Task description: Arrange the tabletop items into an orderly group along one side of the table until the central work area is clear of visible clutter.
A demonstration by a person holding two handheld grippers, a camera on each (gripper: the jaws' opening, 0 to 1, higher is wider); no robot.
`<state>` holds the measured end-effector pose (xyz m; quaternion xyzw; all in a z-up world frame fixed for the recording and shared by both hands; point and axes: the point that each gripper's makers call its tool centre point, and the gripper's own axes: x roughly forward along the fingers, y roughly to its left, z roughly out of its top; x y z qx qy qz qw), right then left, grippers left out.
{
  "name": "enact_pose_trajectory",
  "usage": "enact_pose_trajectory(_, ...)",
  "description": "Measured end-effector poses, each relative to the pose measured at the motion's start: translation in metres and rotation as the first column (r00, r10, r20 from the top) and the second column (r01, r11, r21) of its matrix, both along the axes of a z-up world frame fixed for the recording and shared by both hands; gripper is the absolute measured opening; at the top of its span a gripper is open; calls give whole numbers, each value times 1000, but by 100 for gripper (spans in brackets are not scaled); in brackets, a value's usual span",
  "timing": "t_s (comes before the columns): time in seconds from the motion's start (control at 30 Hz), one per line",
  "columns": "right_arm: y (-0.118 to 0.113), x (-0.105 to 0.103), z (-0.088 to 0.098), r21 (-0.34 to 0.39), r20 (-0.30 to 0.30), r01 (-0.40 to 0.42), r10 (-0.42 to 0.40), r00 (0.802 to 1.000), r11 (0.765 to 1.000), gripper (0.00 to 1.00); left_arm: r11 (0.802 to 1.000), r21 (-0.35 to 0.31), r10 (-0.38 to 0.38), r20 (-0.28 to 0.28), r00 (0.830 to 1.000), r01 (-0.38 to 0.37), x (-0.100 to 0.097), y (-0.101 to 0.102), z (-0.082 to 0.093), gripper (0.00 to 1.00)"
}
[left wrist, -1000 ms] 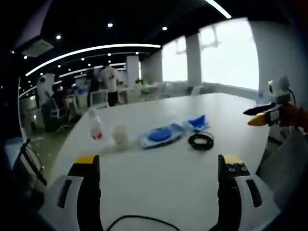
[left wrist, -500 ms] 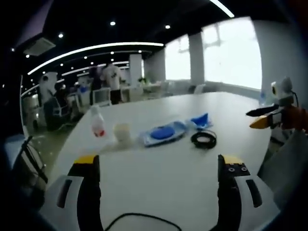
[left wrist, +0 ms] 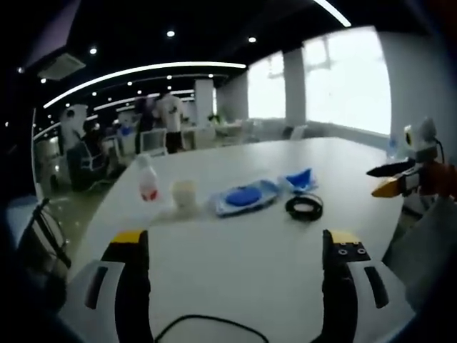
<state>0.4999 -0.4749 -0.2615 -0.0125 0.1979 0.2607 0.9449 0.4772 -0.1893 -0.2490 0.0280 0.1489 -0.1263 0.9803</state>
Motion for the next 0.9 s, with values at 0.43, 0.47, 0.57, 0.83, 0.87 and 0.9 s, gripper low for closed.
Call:
enact_pose_trajectory(0.43,-8,1,2,33,-15,53,-53,999,998,99,1000,16,-11,-2,1000,11,-3,-5,0,98)
enact_pose_trajectory(0.47,-8,1,2,40,-23,55,-54,998,998,99,1000,13,-9,-6,1000,9,-3,-5,0,98)
enact_pose_trajectory(0.57,-4,0,2,57,-32,48,-46,998,997,99,1000,4,2,-3,1000,-2,-4,-4,2,97)
enact_pose_trajectory(0.83,-5,-1,-2,42,-44,50,-48,998,998,99,1000,-9,15,-12,1000,-15,-6,-3,2,96)
enact_pose_trajectory(0.87,-5,-1,-3,39,-50,51,-49,998,998,99,1000,-8,16,-16,1000,-17,-6,-3,1,96)
enact_pose_trajectory(0.9,-5,-1,-4,35,-55,52,-50,997,998,99,1000,-7,17,-20,1000,-17,-7,-3,1,96)
